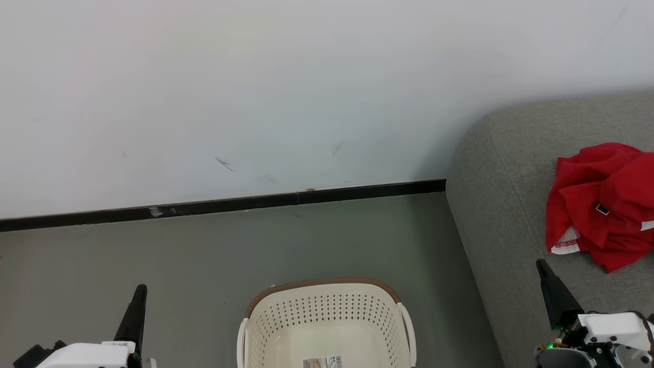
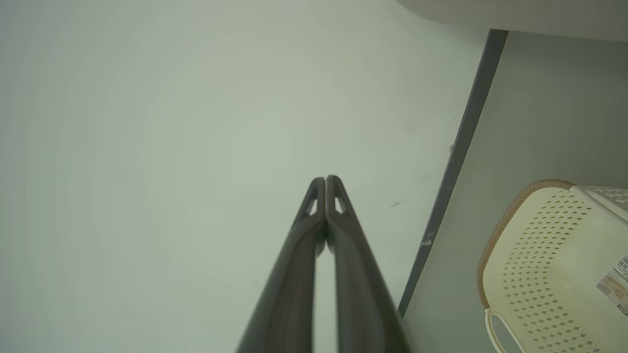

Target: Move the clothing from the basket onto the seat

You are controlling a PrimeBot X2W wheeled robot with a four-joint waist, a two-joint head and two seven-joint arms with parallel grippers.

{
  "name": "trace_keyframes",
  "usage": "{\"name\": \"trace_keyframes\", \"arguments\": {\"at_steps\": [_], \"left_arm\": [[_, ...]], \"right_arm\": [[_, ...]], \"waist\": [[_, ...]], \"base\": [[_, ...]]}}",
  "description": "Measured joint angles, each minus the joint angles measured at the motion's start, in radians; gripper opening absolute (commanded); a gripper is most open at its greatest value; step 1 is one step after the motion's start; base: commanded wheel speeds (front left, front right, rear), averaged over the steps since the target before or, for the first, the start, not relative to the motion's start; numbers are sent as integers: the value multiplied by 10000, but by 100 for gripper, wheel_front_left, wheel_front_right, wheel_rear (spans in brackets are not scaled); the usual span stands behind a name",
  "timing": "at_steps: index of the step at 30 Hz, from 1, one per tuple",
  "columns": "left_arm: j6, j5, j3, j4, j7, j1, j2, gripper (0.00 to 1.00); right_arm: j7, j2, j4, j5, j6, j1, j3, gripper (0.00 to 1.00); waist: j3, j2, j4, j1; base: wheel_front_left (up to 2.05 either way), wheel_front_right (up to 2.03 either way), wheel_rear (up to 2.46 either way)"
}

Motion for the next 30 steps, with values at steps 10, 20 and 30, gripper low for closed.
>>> {"name": "trace_keyframes", "arguments": {"at_steps": [10, 20, 30], "left_arm": [[-167, -604, 142, -69, 159, -95, -65, 0], [-167, -612, 140, -102, 157, -95, -65, 0], [-167, -614, 136, -127, 157, -95, -65, 0]], "right_arm": [[121, -42, 54, 809, 0, -171, -75, 0], [123, -42, 84, 809, 0, -171, -88, 0], [132, -42, 107, 809, 0, -172, -105, 0]], "waist": [[24, 0, -11, -1], [25, 0, -12, -1], [26, 0, -12, -2]], "base": [[0, 0, 0], [0, 0, 0], [0, 0, 0]]}}
